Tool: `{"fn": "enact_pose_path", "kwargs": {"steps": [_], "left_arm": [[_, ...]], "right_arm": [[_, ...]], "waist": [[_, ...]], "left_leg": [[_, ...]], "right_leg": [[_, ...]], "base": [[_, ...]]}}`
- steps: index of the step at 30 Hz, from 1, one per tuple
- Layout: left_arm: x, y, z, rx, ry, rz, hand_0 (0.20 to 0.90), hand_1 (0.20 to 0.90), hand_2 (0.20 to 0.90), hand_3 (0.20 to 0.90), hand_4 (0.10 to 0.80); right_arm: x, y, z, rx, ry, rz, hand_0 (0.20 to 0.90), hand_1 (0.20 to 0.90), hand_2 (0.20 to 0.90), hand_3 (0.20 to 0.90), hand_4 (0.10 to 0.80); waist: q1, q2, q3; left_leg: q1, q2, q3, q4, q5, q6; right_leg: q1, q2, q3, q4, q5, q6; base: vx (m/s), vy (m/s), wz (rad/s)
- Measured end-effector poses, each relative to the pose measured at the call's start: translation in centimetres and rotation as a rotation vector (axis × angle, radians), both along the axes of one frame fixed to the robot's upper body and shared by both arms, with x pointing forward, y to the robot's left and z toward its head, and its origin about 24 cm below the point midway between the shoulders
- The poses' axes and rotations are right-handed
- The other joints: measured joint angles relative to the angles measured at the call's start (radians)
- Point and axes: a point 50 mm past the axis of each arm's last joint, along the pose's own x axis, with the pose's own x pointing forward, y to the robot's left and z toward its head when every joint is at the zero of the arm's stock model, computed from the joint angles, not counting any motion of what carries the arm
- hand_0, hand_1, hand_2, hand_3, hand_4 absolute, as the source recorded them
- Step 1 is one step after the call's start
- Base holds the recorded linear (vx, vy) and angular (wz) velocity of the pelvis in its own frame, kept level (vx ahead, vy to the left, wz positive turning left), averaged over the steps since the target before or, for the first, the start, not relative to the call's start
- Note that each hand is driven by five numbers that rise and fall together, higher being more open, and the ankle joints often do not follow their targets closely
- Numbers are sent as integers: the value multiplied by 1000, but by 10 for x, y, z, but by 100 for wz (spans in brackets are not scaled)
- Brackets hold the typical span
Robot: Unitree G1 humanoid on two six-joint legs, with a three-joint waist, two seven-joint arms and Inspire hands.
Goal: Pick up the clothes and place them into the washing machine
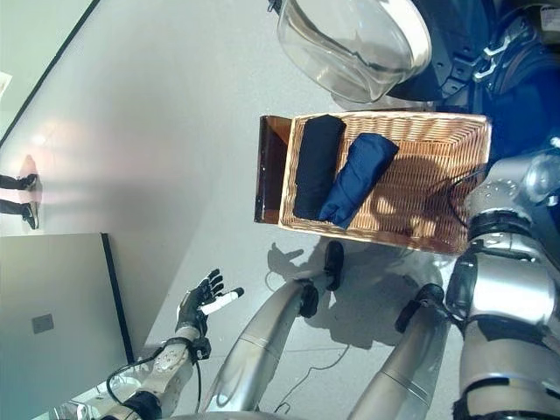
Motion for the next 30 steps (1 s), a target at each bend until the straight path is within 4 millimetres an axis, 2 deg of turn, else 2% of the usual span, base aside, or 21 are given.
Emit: {"fn": "enact_pose_path", "kwargs": {"steps": [6, 7, 10, 13, 17, 21, 22, 23, 28, 29, 30], "left_arm": [[3, -2, 5, -7, -28, -7, 900, 900, 900, 900, 800], [3, -2, 5, -6, -31, -1, 900, 900, 900, 900, 800], [4, -3, 8, -2, -46, 3, 900, 900, 900, 900, 800], [4, -3, 9, 2, -57, -3, 900, 900, 900, 900, 800], [3, -1, 9, 7, -56, -3, 900, 900, 900, 900, 800], [0, 4, 9, 18, -54, -2, 900, 900, 900, 900, 800], [-1, 5, 9, 21, -53, -2, 900, 900, 900, 900, 800], [-1, 7, 9, 26, -51, -2, 900, 900, 900, 900, 800], [-1, 9, 11, 28, -62, -1, 900, 900, 900, 900, 800], [1, 9, 14, 17, -77, -1, 900, 900, 900, 900, 800], [2, 11, 15, 11, -85, 3, 900, 900, 900, 900, 800]], "right_arm": [[-29, -28, 28, -74, 49, -174, 200, 200, 200, 200, 300], [-33, -30, 31, -85, 62, -208, 200, 200, 200, 200, 300], [-40, -37, 31, -97, 133, -267, 200, 200, 200, 200, 300], [-44, -45, 25, -117, 255, -290, 200, 200, 200, 200, 300], [-43, -44, 32, -205, 339, -306, 200, 200, 200, 200, 300], [-38, -43, 33, -412, 617, -344, 200, 200, 200, 200, 300], [-37, -42, 32, -458, 698, -355, 387, 387, 387, 387, 433], [-35, -42, 31, -505, 793, -369, 900, 900, 900, 900, 800], [-28, -38, 28, -797, 1227, -472, 900, 900, 900, 900, 800], [-25, -36, 27, -951, 1382, -524, 900, 900, 900, 900, 800], [-23, -34, 28, -1008, 1422, -532, 900, 900, 900, 900, 800]], "waist": [[-9, -2, -6], [-14, -2, -6], [-32, -9, -13], [-34, -18, -39], [-35, -19, -40], [-35, -20, -40], [-36, -21, -39], [-36, -21, -39], [-43, -29, -33], [-47, -28, -33], [-49, -29, -33]], "left_leg": [[-14, 0, 6, -13, 0, -2], [-17, 0, 6, -14, 1, 0], [-21, 0, 6, -17, 5, 6], [-35, 1, 7, -17, 5, 5], [-38, 4, 15, -16, 5, 5], [-39, 5, 19, -17, 10, 11], [-39, 5, 20, -17, 11, 12], [-39, 5, 21, -17, 11, 13], [-39, 7, 31, -28, 20, 19], [-38, 6, 34, -39, 25, 20], [-40, 5, 36, -44, 29, 22]], "right_leg": [[-13, 3, 2, -8, 2, 3], [-14, 5, 2, -9, 7, 11], [-18, 9, 5, -12, 7, 12], [-34, 12, 10, -11, 7, 12], [-47, 24, 31, -16, 14, 22], [-49, 26, 39, -22, 19, 30], [-49, 27, 40, -23, 21, 31], [-49, 27, 42, -25, 23, 32], [-53, 31, 48, -38, 38, 38], [-56, 30, 49, -45, 44, 39], [-61, 31, 52, -47, 49, 39]], "base": [[11, -2, 3], [-11, -11, 4], [0, 0, 0], [-4, 10, -1], [-15, 6, -7], [-28, -18, -2], [0, 0, 0], [-26, -14, -4], [-37, -18, -4], [-32, -24, -4], [-32, -24, -2]]}}
